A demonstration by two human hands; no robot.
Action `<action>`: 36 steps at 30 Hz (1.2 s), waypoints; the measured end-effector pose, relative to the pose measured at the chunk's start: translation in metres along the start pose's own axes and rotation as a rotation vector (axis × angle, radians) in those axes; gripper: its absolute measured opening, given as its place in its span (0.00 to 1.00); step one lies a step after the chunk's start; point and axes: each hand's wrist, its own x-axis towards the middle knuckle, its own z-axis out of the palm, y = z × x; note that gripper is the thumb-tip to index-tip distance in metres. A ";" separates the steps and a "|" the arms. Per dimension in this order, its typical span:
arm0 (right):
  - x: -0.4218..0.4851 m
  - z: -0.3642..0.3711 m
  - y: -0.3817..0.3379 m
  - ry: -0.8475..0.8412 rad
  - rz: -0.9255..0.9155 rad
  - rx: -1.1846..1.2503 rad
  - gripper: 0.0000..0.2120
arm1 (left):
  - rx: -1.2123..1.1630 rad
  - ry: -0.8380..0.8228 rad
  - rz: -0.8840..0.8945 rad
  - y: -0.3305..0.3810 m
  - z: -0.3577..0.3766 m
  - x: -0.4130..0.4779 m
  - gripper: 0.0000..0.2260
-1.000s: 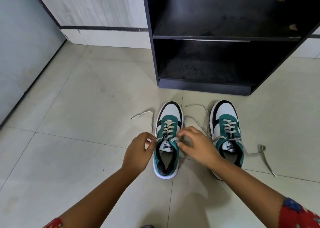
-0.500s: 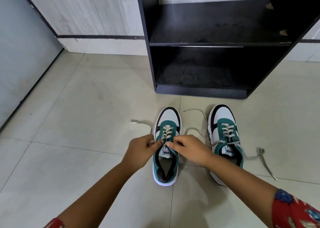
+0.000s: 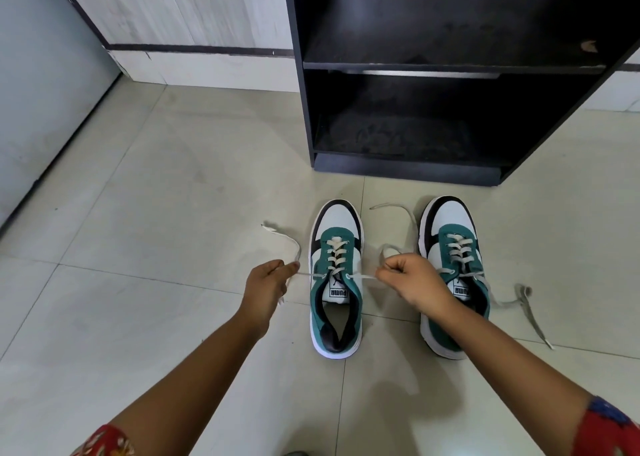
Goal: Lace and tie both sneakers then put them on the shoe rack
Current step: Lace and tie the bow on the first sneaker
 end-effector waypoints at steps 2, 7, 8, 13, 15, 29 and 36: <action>-0.001 0.000 0.004 0.007 0.018 0.036 0.26 | 0.000 0.013 -0.017 -0.002 -0.002 0.001 0.15; -0.004 0.001 0.008 0.006 0.037 0.016 0.24 | 0.008 0.034 -0.046 -0.009 -0.008 0.003 0.17; -0.006 0.000 0.008 0.005 0.046 0.018 0.23 | 0.005 0.031 -0.046 -0.009 -0.009 0.002 0.18; -0.009 0.000 0.006 0.017 0.054 0.027 0.21 | -0.026 0.051 -0.043 -0.013 -0.013 0.002 0.21; -0.012 0.003 0.003 0.053 0.038 -0.022 0.22 | -0.003 0.014 -0.052 -0.014 -0.013 0.005 0.20; -0.041 0.025 -0.004 0.038 0.136 0.182 0.10 | 0.187 0.072 0.078 -0.007 0.020 -0.039 0.15; -0.032 0.030 -0.022 0.317 0.201 0.504 0.04 | -0.133 -0.050 0.033 0.023 0.032 -0.043 0.09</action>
